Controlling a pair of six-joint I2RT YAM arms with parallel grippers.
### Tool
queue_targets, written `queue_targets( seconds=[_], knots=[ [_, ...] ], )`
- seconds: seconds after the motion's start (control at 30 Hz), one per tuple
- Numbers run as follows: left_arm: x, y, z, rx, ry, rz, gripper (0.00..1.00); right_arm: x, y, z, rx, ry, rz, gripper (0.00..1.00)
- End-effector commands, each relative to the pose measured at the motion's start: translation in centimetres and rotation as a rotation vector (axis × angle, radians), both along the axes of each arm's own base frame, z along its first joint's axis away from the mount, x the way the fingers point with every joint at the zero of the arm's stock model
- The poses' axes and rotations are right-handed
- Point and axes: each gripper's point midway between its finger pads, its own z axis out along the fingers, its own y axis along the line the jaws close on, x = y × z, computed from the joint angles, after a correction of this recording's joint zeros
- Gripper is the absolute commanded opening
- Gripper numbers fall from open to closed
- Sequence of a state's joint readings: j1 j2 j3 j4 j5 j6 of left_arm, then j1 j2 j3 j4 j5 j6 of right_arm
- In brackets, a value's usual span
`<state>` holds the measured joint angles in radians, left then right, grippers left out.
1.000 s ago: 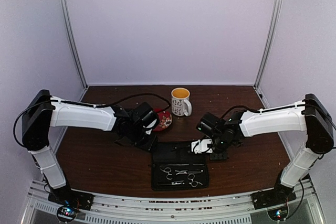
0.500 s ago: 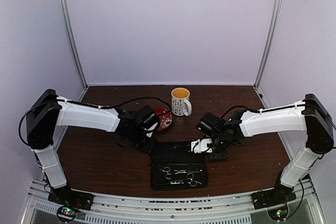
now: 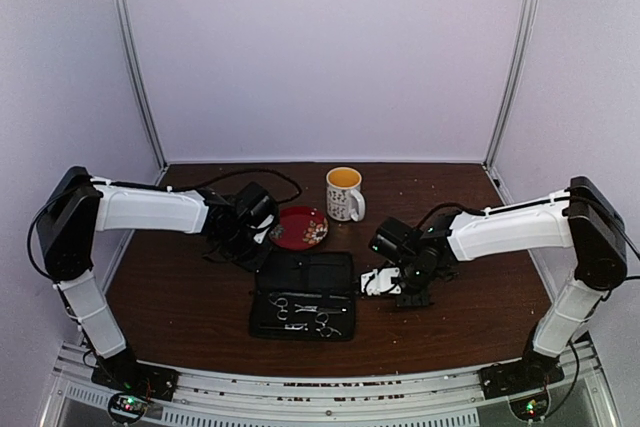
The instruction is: Sort the hair-cutting tools
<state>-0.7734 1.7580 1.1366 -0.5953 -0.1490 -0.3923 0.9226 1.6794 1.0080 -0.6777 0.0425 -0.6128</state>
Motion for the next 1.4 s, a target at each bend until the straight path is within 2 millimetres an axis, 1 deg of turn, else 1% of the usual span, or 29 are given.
queue_targets(
  seconds=[0.0,0.1,0.17,0.2,0.3,0.37,0.5,0.67,0.87,1.03,1.1,1.17,1.27,1.3,1.37],
  knots=[
    [-0.4,-0.2,-1.0,0.013,0.024,-0.028,0.00,-0.3,0.5,-0.9,-0.008,0.052,-0.019,0.01],
    [-0.4,0.0,-0.8,0.020,0.016,-0.025,0.00,-0.4,0.5,-1.4,-0.023,0.069,-0.021,0.03],
    [-0.3,0.1,-0.7,0.019,0.010,-0.023,0.00,-0.4,0.4,-1.7,-0.035,0.079,-0.025,0.07],
    [-0.4,0.1,-0.7,0.019,0.009,-0.022,0.00,-0.5,0.4,-1.8,-0.039,0.083,-0.029,0.10],
    [-0.4,0.1,-0.5,0.016,0.006,-0.024,0.00,-0.5,-0.1,-1.9,-0.052,0.077,-0.046,0.25],
    [-0.3,0.1,-0.3,0.011,0.001,-0.025,0.05,-0.6,-0.5,-1.6,-0.053,0.074,-0.056,0.30],
    [-0.3,0.1,0.5,0.002,-0.016,-0.031,0.09,-1.5,-1.7,-1.0,-0.048,0.109,-0.077,0.32],
    [-0.2,0.2,1.3,-0.001,-0.035,-0.039,0.11,-2.1,-3.5,-1.4,-0.082,0.116,-0.097,0.32],
    [0.0,0.0,1.8,-0.009,-0.048,-0.051,0.12,-2.2,-5.0,-2.0,-0.105,0.140,-0.140,0.31],
    [0.1,-0.3,2.1,-0.018,-0.052,-0.061,0.13,-1.5,-5.6,-2.0,-0.100,0.146,-0.187,0.30],
    [0.1,-0.3,2.2,-0.015,-0.054,-0.064,0.13,-1.4,-5.8,-2.1,-0.104,0.156,-0.200,0.28],
    [0.1,-0.4,2.4,-0.016,-0.059,-0.072,0.13,-1.7,-5.9,-2.4,-0.109,0.178,-0.203,0.20],
    [0.1,-0.4,3.1,-0.022,-0.075,-0.093,0.17,-1.8,-5.8,-2.6,-0.106,0.198,-0.210,0.06],
    [0.1,-0.5,3.5,-0.025,-0.085,-0.099,0.18,-1.7,-5.7,-2.5,-0.099,0.198,-0.212,0.03],
    [0.0,-0.6,4.5,-0.035,-0.112,-0.109,0.20,-1.2,-5.5,-2.1,-0.077,0.186,-0.224,0.01]
  ],
)
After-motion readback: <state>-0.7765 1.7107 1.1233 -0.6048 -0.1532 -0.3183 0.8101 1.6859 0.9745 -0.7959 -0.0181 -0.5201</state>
